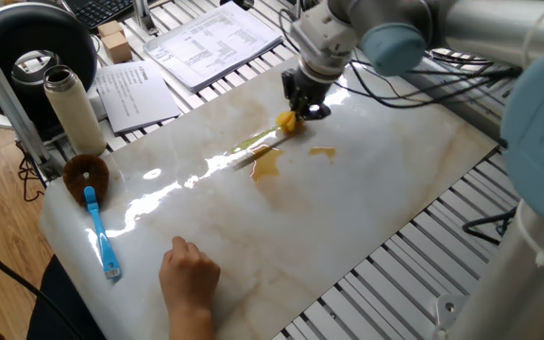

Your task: Scrub the table with a brush

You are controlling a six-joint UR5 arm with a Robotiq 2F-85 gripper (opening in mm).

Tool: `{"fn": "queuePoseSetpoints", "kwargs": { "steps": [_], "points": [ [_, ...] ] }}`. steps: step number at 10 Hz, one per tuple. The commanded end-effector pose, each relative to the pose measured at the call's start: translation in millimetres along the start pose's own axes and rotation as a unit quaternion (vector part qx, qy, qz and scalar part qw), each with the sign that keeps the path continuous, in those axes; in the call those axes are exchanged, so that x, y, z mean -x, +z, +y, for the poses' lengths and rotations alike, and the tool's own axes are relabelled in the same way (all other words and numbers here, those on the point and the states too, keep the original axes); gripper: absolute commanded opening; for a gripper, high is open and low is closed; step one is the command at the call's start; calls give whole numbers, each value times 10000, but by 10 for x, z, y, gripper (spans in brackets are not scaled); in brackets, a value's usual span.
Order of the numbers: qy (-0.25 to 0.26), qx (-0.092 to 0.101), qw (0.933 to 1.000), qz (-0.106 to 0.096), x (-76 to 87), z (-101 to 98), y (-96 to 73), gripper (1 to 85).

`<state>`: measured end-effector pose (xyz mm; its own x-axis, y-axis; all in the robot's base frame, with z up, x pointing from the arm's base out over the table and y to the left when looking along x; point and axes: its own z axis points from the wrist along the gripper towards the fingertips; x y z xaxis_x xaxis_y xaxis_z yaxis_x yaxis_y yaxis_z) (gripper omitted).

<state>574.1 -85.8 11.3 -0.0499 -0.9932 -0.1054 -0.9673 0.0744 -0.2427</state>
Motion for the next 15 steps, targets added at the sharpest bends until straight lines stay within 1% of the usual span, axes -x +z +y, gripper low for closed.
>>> {"fn": "queuePoseSetpoints", "kwargs": {
  "steps": [1, 2, 3, 4, 5, 6, 7, 8, 9, 10, 11, 12, 13, 14, 15],
  "points": [
    [829, 198, 9963, -59, -68, 505, -78, 13],
    [1164, 320, 9927, -36, -72, 661, -130, 13],
    [1461, 527, 9879, -42, -47, 806, -198, 13],
    [1740, 625, 9827, 24, -33, 891, -286, 13],
    [2032, 719, 9765, -22, 61, 948, -328, 13],
    [2185, 674, 9735, -80, 182, 917, -305, 13],
    [2273, 576, 9720, -149, 353, 851, -204, 13],
    [2243, 455, 9734, -90, 519, 746, -63, 13],
    [2011, 357, 9789, 33, 598, 615, -11, 13],
    [1573, 284, 9871, 112, 612, 425, -6, 13],
    [1085, 413, 9932, 61, 641, 253, -28, 13],
    [579, 528, 9968, 141, 610, -22, -112, 13],
    [325, 536, 9975, 336, 539, -257, -200, 13],
    [479, 557, 9966, 384, 445, -297, -283, 13],
    [894, 703, 9929, 351, 427, -200, -315, 13]
  ]
}}
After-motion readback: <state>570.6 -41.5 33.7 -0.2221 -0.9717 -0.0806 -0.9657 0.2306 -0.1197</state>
